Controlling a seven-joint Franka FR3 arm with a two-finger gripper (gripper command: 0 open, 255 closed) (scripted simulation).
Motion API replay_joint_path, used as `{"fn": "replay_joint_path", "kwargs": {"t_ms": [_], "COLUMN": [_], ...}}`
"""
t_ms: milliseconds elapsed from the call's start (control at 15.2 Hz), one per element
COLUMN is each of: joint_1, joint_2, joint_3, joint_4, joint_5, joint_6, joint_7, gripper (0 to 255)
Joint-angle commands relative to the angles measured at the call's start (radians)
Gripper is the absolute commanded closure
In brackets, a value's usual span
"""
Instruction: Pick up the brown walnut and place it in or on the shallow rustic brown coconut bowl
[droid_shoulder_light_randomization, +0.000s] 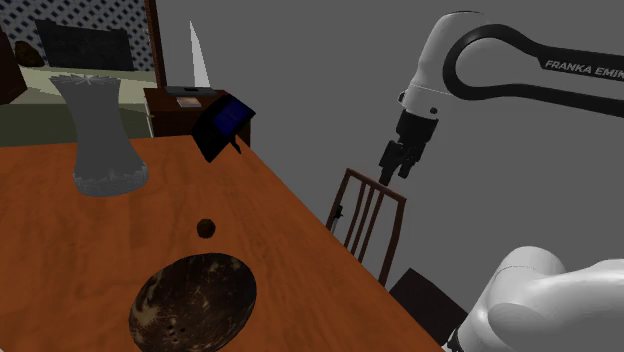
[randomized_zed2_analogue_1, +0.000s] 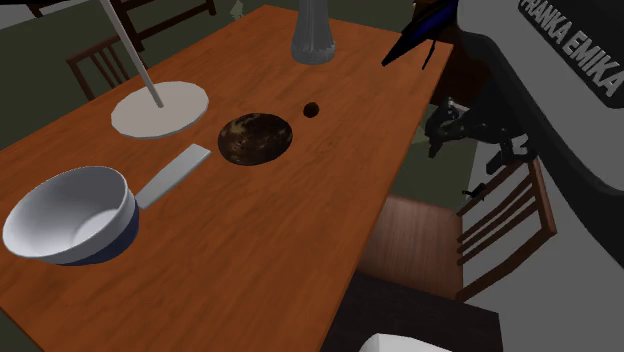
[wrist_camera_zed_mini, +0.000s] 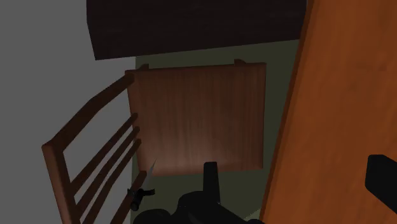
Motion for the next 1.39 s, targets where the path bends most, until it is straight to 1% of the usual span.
{"fn": "replay_joint_path", "kwargs": {"t_ms": [0,330,726,1056,1320], "joint_1": [0.000,0.031,0.061,0.082,0.099], "joint_2": [0.000,0.143,0.333,0.502,0.643], "joint_3": [0.000,0.066,0.140,0.198,0.240], "joint_4": [0.000,0.040,0.127,0.230,0.333], "joint_5": [0.000,0.050,0.087,0.094,0.082], "joint_6": [0.000,0.102,0.207,0.276,0.315], "joint_7": [0.000,0.051,0.109,0.161,0.206], "gripper": [0,0,0,0,0]}}
